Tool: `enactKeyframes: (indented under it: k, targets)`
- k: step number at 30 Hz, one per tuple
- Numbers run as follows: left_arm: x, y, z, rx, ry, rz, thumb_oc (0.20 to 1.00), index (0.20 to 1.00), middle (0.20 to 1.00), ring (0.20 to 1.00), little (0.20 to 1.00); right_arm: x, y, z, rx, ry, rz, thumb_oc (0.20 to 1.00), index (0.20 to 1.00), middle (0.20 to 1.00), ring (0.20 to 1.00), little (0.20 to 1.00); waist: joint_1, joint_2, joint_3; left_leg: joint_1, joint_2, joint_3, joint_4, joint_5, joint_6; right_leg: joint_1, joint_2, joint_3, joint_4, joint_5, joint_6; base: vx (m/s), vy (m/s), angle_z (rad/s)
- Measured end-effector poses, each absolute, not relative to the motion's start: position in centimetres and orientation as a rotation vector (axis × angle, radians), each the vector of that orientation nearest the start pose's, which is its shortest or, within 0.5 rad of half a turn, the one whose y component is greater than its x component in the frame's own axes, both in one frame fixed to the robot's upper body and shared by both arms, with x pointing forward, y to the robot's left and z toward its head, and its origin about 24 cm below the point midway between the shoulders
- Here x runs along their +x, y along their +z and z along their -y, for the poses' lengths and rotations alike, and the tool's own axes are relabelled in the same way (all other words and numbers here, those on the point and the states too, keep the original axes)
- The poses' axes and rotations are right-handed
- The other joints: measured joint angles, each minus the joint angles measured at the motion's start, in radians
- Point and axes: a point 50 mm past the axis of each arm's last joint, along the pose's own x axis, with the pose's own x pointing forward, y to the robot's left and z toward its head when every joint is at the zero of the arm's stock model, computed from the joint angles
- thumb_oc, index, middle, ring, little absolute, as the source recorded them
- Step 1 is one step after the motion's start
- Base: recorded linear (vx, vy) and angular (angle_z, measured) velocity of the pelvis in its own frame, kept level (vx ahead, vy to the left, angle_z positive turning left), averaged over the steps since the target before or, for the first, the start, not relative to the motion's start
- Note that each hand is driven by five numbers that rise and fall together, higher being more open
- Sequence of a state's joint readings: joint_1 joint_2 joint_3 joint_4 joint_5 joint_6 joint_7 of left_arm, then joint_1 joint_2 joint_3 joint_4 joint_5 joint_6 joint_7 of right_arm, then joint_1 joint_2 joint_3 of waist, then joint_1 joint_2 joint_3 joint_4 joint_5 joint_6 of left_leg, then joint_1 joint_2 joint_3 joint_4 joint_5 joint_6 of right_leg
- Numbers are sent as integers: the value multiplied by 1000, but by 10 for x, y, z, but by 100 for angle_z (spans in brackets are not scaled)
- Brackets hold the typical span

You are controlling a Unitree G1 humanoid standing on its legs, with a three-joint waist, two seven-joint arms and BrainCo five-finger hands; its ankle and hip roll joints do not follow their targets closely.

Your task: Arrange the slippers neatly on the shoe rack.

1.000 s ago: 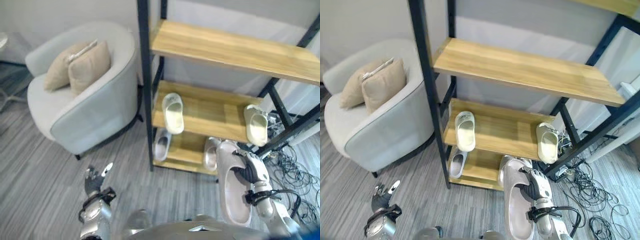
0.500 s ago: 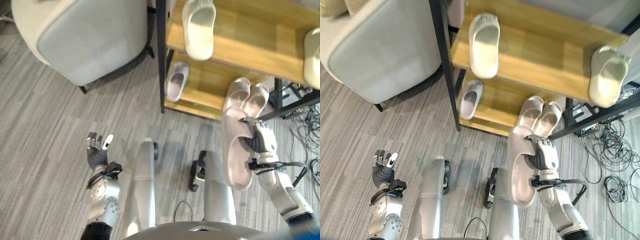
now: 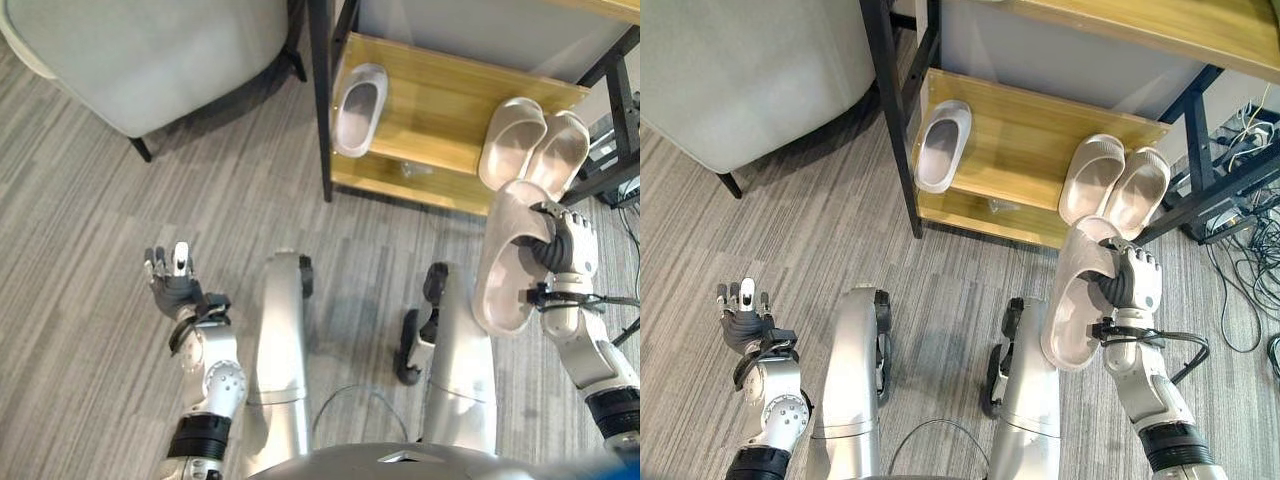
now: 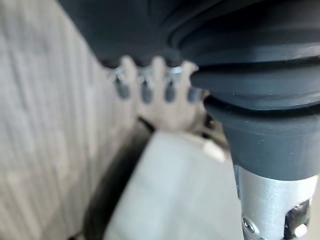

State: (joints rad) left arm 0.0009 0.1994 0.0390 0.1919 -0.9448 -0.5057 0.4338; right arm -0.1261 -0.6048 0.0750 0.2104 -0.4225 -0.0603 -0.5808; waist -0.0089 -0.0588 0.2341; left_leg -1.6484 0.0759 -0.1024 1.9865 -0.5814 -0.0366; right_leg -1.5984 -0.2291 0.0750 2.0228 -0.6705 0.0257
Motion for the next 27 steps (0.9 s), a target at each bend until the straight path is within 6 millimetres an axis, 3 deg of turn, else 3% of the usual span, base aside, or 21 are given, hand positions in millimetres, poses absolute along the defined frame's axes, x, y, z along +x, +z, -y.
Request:
enactKeyframes:
  k: [2, 6, 7, 8, 10, 12, 14, 16, 19, 22, 27]
  targets:
    - [234, 25, -250, -772, 734, 173, 1000, 1000, 1000, 1000, 1000, 278, 89, 269, -976, -455, 247, 200, 200, 200, 200, 200, 4, -13, 11, 22, 6, 13, -11, 0, 0, 4, 3, 12, 0, 0, -1, 13, -2, -5]
    - [259, 35, -253, -751, 696, 198, 1000, 1000, 1000, 1000, 1000, 308, 107, 261, -893, -447, 270, 200, 200, 200, 200, 200, 7, -14, 39, 43, 16, 27, -50, 0, 0, 3, 7, 15, -27, 1, -2, 15, -8, -3]
    - [279, 35, -252, -692, 679, 155, 1000, 1000, 1000, 1000, 1000, 322, 113, 253, -921, -400, 282, 200, 200, 200, 200, 200, 5, -15, 40, 53, 22, 33, -63, 2, 3, 5, 6, 16, -35, 3, -4, 4, 3, -4]
    - [308, 65, -231, -707, 568, 200, 1000, 1000, 1000, 1000, 1000, 329, 127, 239, -929, -341, 352, 200, 200, 200, 200, 200, 8, -17, 41, 58, 29, 34, -78, 5, 5, 11, 5, 9, -51, 22, -14, 3, 0, -4]
    - [333, 105, -194, -698, 385, 280, 1000, 1000, 1000, 1000, 1000, 345, 144, 230, -952, -321, 400, 200, 200, 200, 200, 200, 6, -20, 43, 73, 31, 36, -91, 7, 13, 31, 0, 2, -68, 27, -16, 16, 12, -5]
    - [347, 124, -189, -686, 356, 311, 1000, 1000, 1000, 1000, 1000, 366, 170, 234, -1086, -316, 401, 200, 200, 200, 200, 200, 7, -20, 46, 73, 30, 38, -109, 5, 14, 34, -6, -5, -86, 24, -16, -8, 2, 5]
    - [354, 137, -189, -689, 350, 336, 1000, 1000, 1000, 1000, 1000, 377, 215, 230, -1087, -365, 496, 200, 200, 200, 200, 200, 28, -23, 48, 83, 30, 43, -145, 5, 13, 46, -17, -18, -120, 22, -20, -26, 10, 7]
    - [369, 144, -205, -631, 413, 320, 1000, 1000, 1000, 1000, 1000, 394, 249, 214, -1184, -344, 537, 200, 200, 200, 200, 200, 32, -26, 69, 109, 30, 47, -176, 6, 15, 73, -20, -23, -154, 26, -21, 0, 0, 0]
    - [371, 146, -248, -552, 526, 299, 1000, 1000, 1000, 1000, 1000, 400, 278, 219, -1183, -391, 522, 200, 200, 200, 200, 200, 48, -43, 81, 110, 30, 59, -216, 13, 10, 71, -22, -25, -193, 33, -14, 2, 0, 1]
    - [366, 119, -278, -522, 631, 186, 1000, 1000, 1000, 1000, 1000, 408, 268, 233, -1151, -422, 390, 200, 200, 200, 200, 200, 71, -45, 83, 109, 27, 70, -254, 17, 4, 73, -34, -30, -232, 34, -13, 13, -11, 5]
    - [364, 115, -288, -588, 644, 171, 1000, 1000, 1000, 1000, 1000, 408, 266, 242, -1080, -446, 349, 200, 200, 200, 200, 200, 79, -51, 140, 109, 21, 79, -255, 17, 6, 70, -45, -26, -230, 33, -14, 15, -6, 3]
